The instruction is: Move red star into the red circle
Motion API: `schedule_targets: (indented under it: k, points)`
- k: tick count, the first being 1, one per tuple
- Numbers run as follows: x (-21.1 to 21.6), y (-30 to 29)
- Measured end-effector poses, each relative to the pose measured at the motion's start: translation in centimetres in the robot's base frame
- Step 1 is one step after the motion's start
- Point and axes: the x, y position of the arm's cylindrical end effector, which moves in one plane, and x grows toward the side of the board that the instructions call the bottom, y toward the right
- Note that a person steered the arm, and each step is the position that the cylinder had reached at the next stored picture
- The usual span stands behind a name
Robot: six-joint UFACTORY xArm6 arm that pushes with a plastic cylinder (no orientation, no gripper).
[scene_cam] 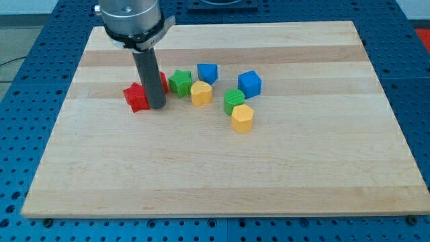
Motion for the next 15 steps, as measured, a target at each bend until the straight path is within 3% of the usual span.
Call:
schedule_targets:
  k: [2,3,7,10,11,13,15]
  points:
    - [2.6,-1.7]
    - [2.6,-4.6]
    - [2.6,-6.8]
    - [0.5,-14.2]
    - [-0.7,-14.4]
    - [1.2,-4.0]
    - [-2.2,-3.1]
